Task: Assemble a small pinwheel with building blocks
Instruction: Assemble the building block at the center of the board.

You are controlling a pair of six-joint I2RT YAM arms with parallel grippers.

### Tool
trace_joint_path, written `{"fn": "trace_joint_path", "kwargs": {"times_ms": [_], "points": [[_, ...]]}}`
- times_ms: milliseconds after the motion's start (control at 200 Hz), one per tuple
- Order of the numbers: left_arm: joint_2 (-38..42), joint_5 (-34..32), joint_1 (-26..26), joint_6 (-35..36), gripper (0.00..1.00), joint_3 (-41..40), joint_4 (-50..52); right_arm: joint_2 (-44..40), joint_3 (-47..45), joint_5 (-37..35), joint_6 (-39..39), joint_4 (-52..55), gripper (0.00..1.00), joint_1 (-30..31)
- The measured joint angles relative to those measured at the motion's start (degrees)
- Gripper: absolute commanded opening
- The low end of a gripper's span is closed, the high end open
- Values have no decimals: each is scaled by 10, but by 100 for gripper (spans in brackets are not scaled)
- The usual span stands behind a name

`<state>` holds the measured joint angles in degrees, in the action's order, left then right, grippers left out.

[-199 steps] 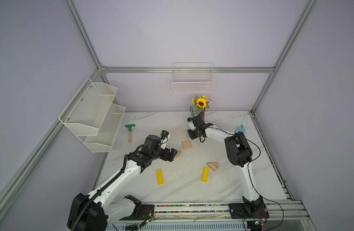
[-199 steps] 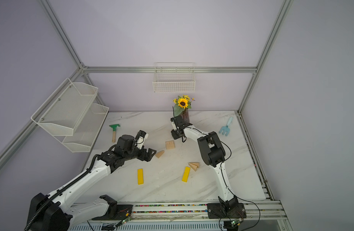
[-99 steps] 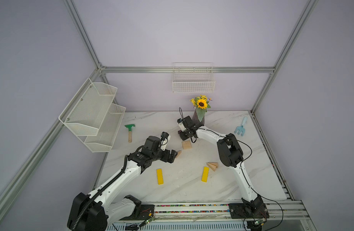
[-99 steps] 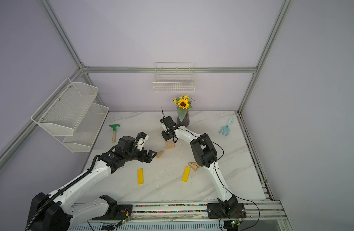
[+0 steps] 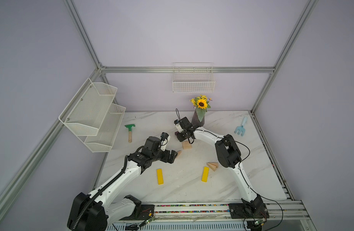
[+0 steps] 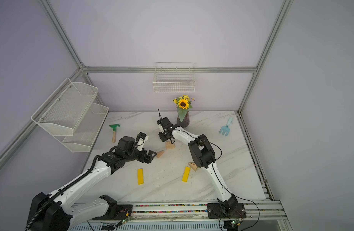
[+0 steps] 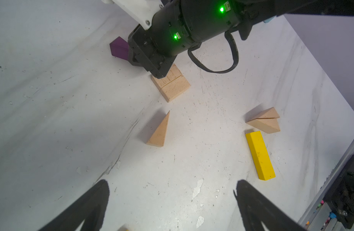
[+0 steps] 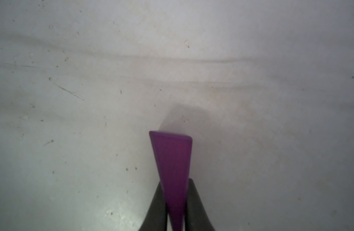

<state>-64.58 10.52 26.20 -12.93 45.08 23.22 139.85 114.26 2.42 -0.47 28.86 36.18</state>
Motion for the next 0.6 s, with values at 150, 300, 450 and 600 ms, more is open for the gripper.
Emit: {"fn": "trace_joint_path", "kwargs": {"times_ms": [150, 300, 450, 600], "points": [[0, 1, 0, 0, 100, 0, -1, -9, -20, 1, 0, -17, 4, 0], [1, 4, 0, -1, 100, 0, -1, -22, -43, 1, 0, -26, 5, 2], [1, 5, 0, -1, 100, 0, -1, -27, -50, 1, 1, -27, 6, 5], [1, 6, 0, -1, 100, 0, -1, -27, -50, 1, 1, -27, 7, 10]]}}
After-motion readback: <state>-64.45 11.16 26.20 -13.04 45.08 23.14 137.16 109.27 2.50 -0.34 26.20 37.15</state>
